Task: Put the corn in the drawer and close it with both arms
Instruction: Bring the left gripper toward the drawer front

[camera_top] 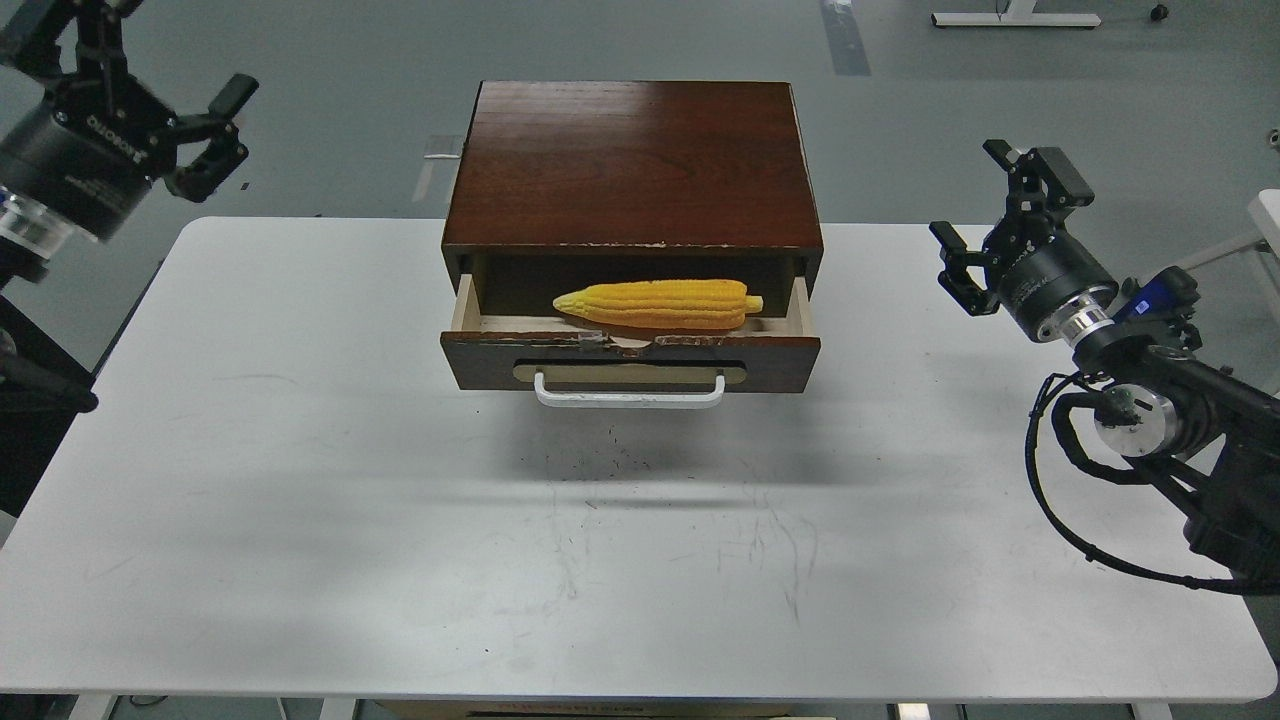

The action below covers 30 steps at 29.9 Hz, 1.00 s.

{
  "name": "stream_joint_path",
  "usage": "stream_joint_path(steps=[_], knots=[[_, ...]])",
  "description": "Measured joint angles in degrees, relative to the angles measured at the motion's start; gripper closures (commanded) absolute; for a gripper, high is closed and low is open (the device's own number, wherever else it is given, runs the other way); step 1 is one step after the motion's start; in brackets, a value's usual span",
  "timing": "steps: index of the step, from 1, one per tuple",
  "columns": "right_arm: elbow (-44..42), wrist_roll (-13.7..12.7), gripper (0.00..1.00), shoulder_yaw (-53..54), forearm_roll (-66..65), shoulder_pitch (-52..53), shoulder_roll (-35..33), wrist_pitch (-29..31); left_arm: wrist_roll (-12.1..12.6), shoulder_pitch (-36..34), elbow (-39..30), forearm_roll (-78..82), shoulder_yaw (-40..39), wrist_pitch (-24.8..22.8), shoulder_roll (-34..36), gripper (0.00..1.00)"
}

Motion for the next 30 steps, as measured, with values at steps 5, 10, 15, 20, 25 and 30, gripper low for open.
stream_joint_path(steps=[5,10,15,20,25,30], knots=[[-0.1,0.0,0.0,-0.2,-0.1,0.0,-0.3,-0.1,0.0,-4.1,-9.9,7.1,0.0,0.0,2.8,0.14],[-0.1,0.0,0.0,-0.7,-0.6,-0.1,-0.4,-0.1,-0.1,-4.5,-20.6,21.0,-1.8,0.0,3.7,0.54],[0.0,0.0,0.0,-2.1,-0.7,-0.2,-0.5,-0.1,-0.4,-3.9,-30.0,33.4,-2.0,0.0,3.4,0.99],[0.0,0.0,0.0,-2.3,-0.7,-0.3,-0.6,-0.1,-0.5,-0.6,-36.2,40.8,0.2,0.0,2.1,1.0],[0.0,0.0,0.0,-2.7,-0.7,-0.6,-0.7,-0.2,-0.4,6.1,-37.0,47.8,2.0,0.0,-0.8,1.0],[0.0,0.0,0.0,-2.7,-0.7,-0.7,-1.1,-0.2,0.3,14.0,-36.8,53.4,2.4,0.0,-4.1,1.0]])
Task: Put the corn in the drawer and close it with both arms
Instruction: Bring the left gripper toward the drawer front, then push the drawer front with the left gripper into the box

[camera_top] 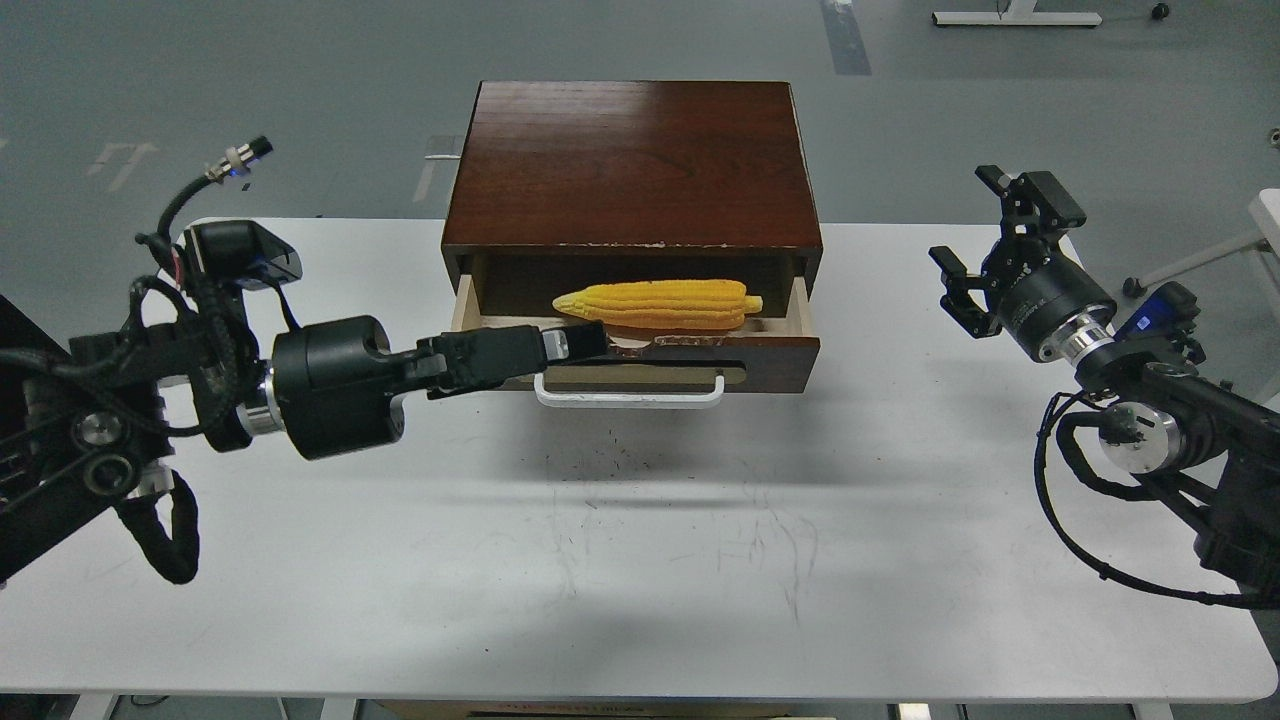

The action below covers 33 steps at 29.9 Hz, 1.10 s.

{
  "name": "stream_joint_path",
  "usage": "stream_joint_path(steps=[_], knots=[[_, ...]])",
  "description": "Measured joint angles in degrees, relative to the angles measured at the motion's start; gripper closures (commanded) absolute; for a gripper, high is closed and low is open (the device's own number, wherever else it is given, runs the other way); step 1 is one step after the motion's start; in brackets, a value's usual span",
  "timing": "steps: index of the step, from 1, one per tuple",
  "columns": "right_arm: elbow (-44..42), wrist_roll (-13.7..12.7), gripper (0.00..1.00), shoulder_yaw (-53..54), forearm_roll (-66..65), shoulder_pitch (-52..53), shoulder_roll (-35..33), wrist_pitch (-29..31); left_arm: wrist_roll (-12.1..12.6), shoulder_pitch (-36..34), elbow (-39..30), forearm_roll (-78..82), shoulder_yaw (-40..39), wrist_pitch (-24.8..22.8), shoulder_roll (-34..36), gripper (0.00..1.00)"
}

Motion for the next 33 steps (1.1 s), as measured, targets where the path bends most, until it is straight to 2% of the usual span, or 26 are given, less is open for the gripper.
stream_joint_path(steps=[4,7,10,15,22,33], knots=[[0.0,0.0,0.0,-0.1,0.0,-0.2,-0.4,0.0,1.9,4.5,1.3,3.3,0.1,0.0,-1.4,1.0],[0.0,0.0,0.0,-0.1,0.0,-0.3,-0.5,0.0,4.7,7.3,2.7,4.0,0.1,0.0,-3.1,1.0],[0.1,0.0,0.0,0.0,0.0,-0.5,-0.7,0.0,7.4,8.2,5.1,4.7,0.1,0.0,-5.1,1.0],[0.1,0.0,0.0,0.0,0.0,-0.6,-1.0,0.0,10.1,8.4,9.0,6.9,0.0,0.0,-7.4,1.0],[0.1,0.0,0.0,0.0,0.0,-1.0,-1.9,0.0,11.2,8.3,11.5,7.9,0.1,0.0,-8.8,1.0],[0.4,0.0,0.0,0.0,0.0,-1.4,-2.7,0.0,11.4,6.5,14.4,7.9,0.0,0.0,-10.1,1.0]])
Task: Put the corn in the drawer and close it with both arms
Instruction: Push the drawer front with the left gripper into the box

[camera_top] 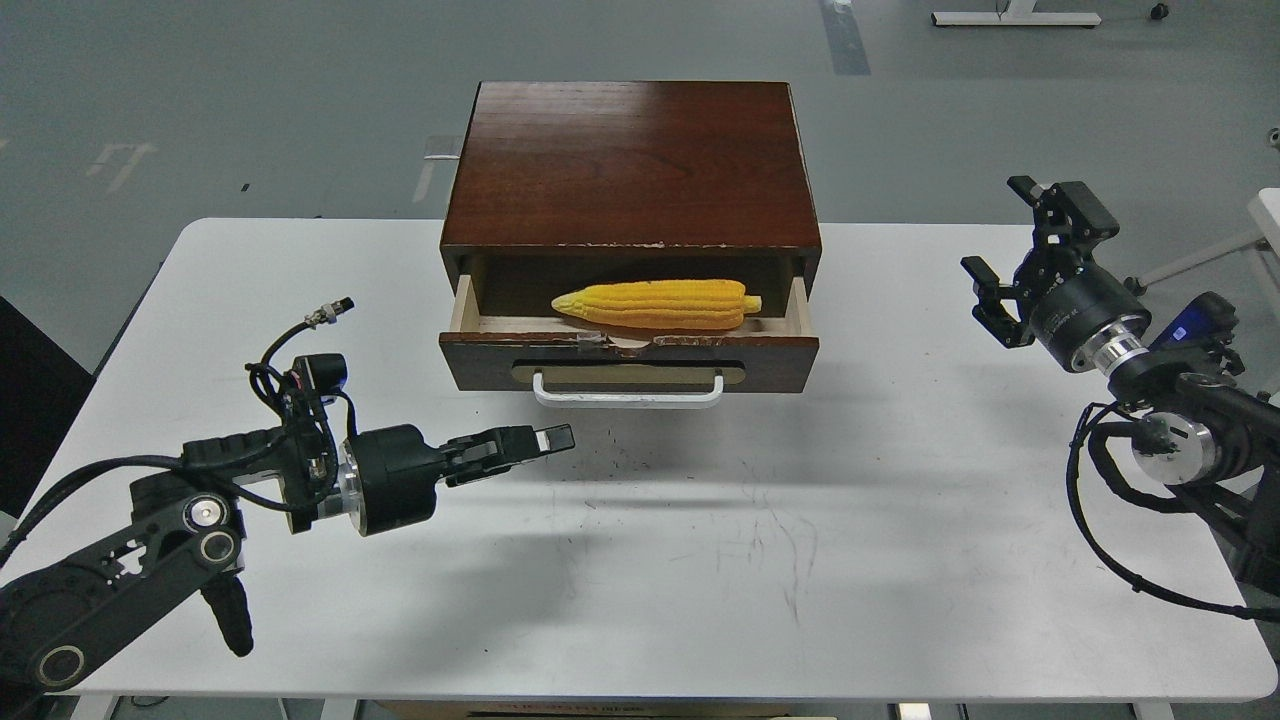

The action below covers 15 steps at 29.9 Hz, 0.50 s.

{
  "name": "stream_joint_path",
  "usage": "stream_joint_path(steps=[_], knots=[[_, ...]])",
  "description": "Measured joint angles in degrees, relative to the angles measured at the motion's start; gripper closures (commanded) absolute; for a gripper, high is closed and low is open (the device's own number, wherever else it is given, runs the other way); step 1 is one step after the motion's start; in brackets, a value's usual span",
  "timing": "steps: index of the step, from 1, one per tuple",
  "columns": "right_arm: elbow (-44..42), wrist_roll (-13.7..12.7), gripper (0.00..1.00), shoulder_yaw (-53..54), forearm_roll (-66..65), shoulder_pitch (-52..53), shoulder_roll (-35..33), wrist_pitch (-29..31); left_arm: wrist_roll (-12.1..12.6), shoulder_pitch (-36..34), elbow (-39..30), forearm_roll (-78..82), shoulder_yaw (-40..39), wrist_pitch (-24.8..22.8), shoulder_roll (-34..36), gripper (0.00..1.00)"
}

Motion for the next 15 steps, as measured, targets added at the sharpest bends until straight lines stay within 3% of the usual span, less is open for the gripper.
stream_joint_path(steps=[15], knots=[[0.0,0.0,0.0,0.1,0.0,-0.1,0.0,0.0,0.3,-3.2,2.6,0.0,0.0,0.0,-0.7,1.0]])
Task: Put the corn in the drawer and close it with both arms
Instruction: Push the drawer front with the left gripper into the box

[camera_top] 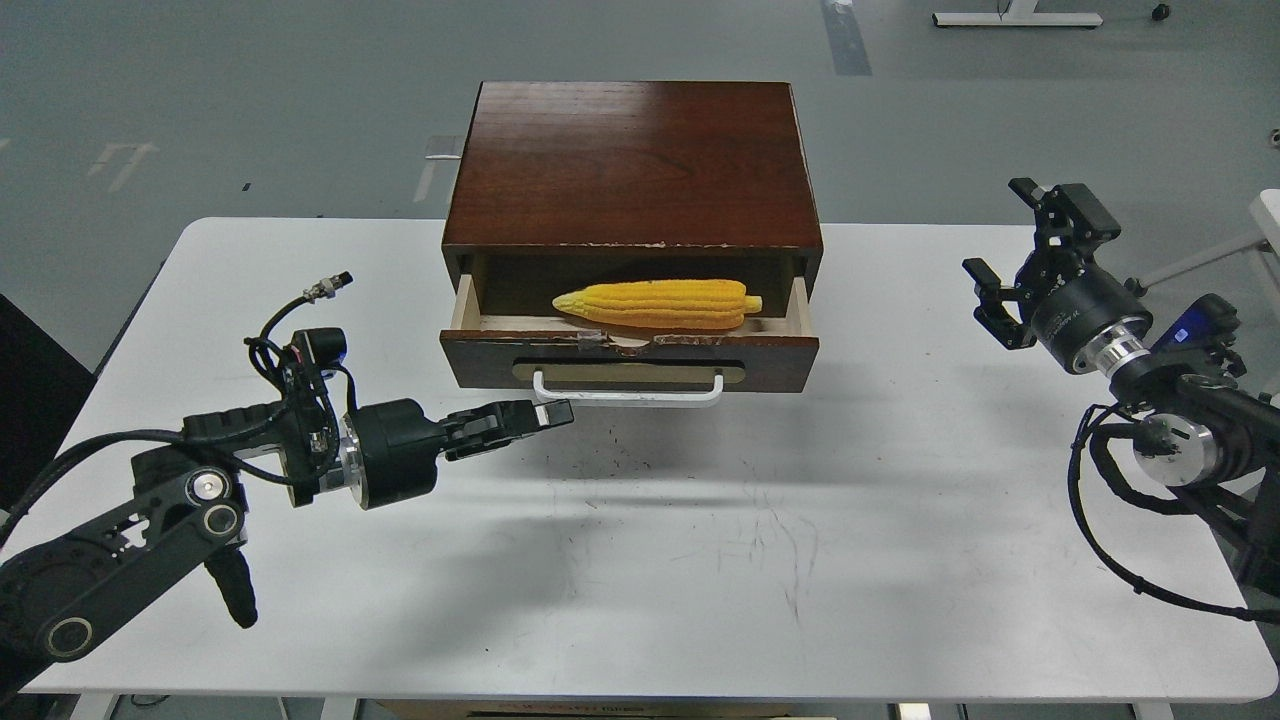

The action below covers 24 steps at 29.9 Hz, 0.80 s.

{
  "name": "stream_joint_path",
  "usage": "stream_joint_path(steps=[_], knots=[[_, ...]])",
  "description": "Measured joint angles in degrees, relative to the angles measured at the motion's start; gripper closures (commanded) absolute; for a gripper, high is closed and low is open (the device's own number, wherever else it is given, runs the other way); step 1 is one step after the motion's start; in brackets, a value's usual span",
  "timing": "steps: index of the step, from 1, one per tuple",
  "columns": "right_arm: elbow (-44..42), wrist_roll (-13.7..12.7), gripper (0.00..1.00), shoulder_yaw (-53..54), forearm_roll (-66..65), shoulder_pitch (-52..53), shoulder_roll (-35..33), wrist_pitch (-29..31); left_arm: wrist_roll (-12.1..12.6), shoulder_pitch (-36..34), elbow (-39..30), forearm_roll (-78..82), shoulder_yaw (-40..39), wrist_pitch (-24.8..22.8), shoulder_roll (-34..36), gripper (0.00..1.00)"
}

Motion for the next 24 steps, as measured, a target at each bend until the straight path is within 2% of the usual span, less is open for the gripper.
stream_joint_path(steps=[24], knots=[[-0.1,0.0,0.0,0.4,0.1,-0.8,-0.9,-0.2,1.0,-3.5,5.5,0.0,0.0,0.0,-3.9,1.0]])
